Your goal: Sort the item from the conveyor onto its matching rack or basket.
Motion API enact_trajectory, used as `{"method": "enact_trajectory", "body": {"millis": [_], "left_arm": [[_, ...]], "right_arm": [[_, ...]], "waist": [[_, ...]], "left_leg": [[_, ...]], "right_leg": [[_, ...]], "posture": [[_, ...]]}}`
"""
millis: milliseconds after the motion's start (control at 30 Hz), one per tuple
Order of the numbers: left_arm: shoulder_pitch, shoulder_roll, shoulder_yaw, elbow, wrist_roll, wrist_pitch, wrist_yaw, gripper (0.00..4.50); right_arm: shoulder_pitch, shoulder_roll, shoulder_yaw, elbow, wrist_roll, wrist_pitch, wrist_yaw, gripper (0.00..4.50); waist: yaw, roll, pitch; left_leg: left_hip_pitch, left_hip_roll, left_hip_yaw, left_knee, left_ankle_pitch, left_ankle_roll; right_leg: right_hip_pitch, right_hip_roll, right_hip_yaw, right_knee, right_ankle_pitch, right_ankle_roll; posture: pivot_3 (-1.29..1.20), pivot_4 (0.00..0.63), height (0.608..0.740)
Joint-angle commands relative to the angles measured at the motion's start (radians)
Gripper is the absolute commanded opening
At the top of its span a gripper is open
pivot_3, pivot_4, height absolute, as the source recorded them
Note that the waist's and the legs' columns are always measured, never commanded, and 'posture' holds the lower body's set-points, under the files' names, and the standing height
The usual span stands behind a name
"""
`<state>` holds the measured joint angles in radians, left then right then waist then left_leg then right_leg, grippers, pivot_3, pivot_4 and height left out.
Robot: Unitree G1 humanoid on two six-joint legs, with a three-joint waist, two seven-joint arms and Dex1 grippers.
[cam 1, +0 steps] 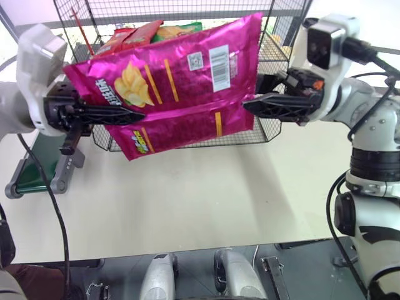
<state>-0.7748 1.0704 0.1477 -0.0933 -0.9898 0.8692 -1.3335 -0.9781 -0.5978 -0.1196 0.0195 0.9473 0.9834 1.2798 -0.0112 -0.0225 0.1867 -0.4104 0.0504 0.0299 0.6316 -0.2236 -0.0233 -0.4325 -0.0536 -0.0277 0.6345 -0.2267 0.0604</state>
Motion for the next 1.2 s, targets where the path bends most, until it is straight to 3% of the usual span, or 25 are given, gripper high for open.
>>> {"method": "enact_trajectory", "body": {"millis": [33, 100, 267, 500, 533, 733, 967, 1200], "left_arm": [[-0.033, -0.007, -0.002, -0.007, 0.027, -0.017, -0.021, 0.0], [-0.039, -0.015, -0.005, -0.006, 0.037, -0.016, -0.026, 0.0], [-0.047, -0.028, 0.003, -0.003, 0.052, -0.012, -0.031, 0.0], [-0.052, -0.032, 0.015, 0.035, 0.08, -0.001, 0.005, 0.0], [-0.053, -0.032, 0.016, 0.043, 0.083, 0.003, 0.008, 0.71], [0.0, -0.038, 0.077, 0.076, 0.095, -0.005, 0.056, 3.25], [0.196, -0.014, 0.238, 0.101, 0.135, -0.046, 0.12, 3.25], [0.321, -0.135, 0.368, -0.053, 0.034, 0.005, 0.305, 3.25]], "right_arm": [[-0.007, 0.015, 0.003, -0.036, 0.009, -0.008, -0.028, 3.2], [-0.008, 0.026, 0.007, -0.031, -0.002, -0.017, -0.053, 2.6], [0.006, 0.028, 0.022, -0.047, -0.018, -0.033, -0.07, 0.05], [0.023, -0.003, 0.029, -0.062, -0.023, -0.038, -0.056, 0.05], [0.024, -0.004, 0.028, -0.062, -0.026, -0.042, -0.059, 0.0], [0.03, -0.007, -0.008, -0.072, -0.022, -0.06, -0.108, 0.0], [0.066, -0.117, -0.128, -0.122, -0.051, -0.109, -0.217, 0.0], [0.07, -0.316, -0.339, -0.212, -0.152, -0.22, -0.425, 0.0]], "waist": [[0.0, 0.0, 0.0], [-0.001, 0.0, 0.0], [-0.001, 0.0, 0.0], [0.0, 0.0, 0.0], [0.0, 0.0, 0.0], [-0.001, 0.0, 0.0], [0.0, 0.0, 0.0], [0.014, 0.0, 0.001]], "left_leg": [[0.0, 0.0, 0.0, 0.0, 0.0, 0.0], [0.0, 0.0, 0.0, 0.0, 0.0, 0.0], [0.0, 0.0, 0.0, 0.0, 0.0, 0.0], [0.0, 0.0, -0.001, 0.0, 0.0, 0.0], [0.0, 0.0, -0.001, 0.0, 0.0, 0.0], [0.0, 0.0, -0.001, 0.0, 0.0, 0.0], [-0.001, 0.001, -0.001, -0.001, 0.0, 0.0], [-0.001, 0.001, 0.0, 0.0, 0.0, 0.0]], "right_leg": [[0.0, 0.0, 0.0, 0.0, 0.0, 0.0], [0.0, 0.0, 0.0, 0.0, 0.0, 0.0], [0.0, 0.0, 0.0, 0.0, 0.0, 0.0], [0.0, 0.001, 0.0, 0.0, 0.0, 0.0], [0.0, 0.001, 0.0, 0.0, 0.0, 0.0], [0.0, 0.001, 0.0, 0.0, 0.0, 0.0], [-0.001, 0.002, 0.0, 0.0, 0.0, 0.0], [-0.001, -0.001, 0.0, -0.002, -0.002, -0.003]], "posture": [[0.0, 0.15, 0.74], [0.0, 0.15, 0.74], [0.0, 0.15, 0.74], [0.0, 0.15, 0.74], [0.0, 0.15, 0.74], [0.0, 0.15, 0.74], [0.0, 0.15, 0.74], [0.0, 0.15, 0.74]]}}
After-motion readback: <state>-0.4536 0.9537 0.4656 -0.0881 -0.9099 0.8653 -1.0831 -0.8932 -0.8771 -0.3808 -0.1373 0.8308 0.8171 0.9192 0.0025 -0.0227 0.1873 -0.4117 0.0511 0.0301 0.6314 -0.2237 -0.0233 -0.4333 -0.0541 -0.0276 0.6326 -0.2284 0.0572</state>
